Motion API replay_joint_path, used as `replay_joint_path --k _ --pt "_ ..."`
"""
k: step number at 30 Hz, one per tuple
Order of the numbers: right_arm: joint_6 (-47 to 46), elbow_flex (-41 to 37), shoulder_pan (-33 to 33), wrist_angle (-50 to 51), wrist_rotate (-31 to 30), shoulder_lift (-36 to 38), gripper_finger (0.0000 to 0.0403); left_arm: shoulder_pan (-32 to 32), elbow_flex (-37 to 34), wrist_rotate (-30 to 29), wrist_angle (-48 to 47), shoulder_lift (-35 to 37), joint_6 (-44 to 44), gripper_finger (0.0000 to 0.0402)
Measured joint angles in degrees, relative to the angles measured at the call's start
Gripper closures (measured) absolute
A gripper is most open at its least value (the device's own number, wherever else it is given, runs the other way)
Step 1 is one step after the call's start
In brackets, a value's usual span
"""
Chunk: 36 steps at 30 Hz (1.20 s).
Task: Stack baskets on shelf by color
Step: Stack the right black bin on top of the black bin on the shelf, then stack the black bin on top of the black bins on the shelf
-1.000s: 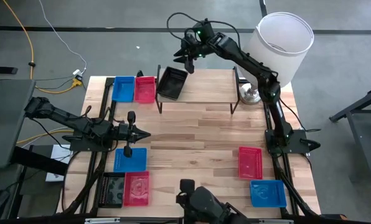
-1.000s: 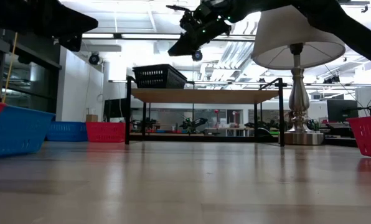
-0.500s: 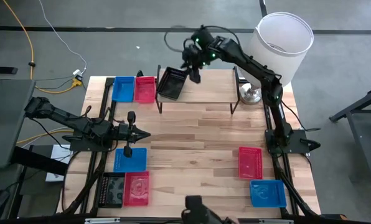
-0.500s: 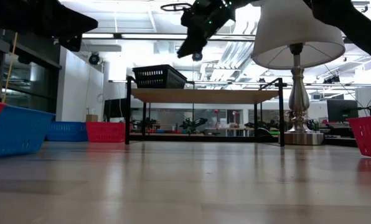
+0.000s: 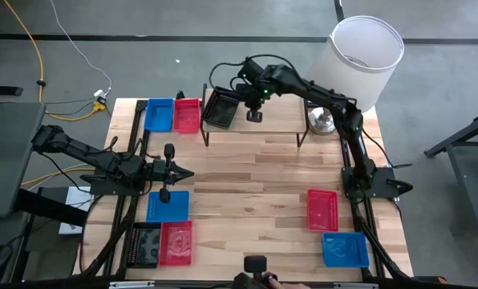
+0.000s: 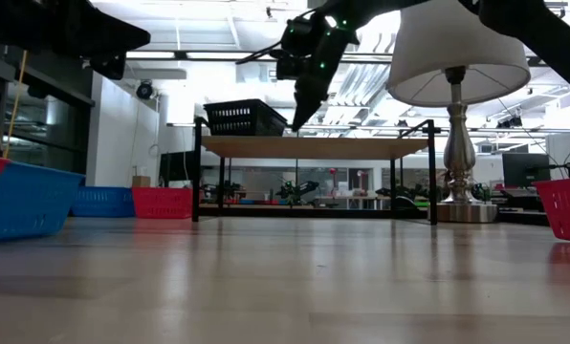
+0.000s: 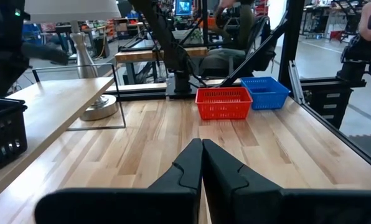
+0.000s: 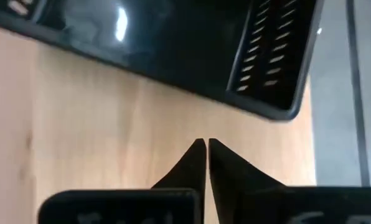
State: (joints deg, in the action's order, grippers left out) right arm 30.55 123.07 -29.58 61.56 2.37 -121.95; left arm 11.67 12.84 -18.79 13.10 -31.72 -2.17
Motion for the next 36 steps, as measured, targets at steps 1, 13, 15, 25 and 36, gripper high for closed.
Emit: replay_joint_path --k 1,13,15,25,36 --pt "0.31 -0.30 0.00 -0.60 -0.04 0.00 0.0400 0.01 0.00 -0.01 0.00 0.00 0.00 0.0402" --pt "0.53 -0.60 -0.15 -9.69 0.12 0.00 0.0402 -0.01 0.00 -1.59 0.00 -0.01 -0.01 0.0402" --pt "0.55 -0.60 -0.18 -11.28 0.14 0.00 0.0402 0.00 0.00 -1.59 0.02 -0.01 -0.01 0.0401" --pt "0.98 -0.60 -0.79 -15.58 2.55 0.00 0.0402 -0.01 0.00 -1.59 0.02 -0.01 -0.01 0.0401" --pt "0.97 -0.59 -1.18 -10.55 -0.15 1.57 0.0402 0.00 0.00 -1.59 -0.30 0.01 -0.01 0.0401"
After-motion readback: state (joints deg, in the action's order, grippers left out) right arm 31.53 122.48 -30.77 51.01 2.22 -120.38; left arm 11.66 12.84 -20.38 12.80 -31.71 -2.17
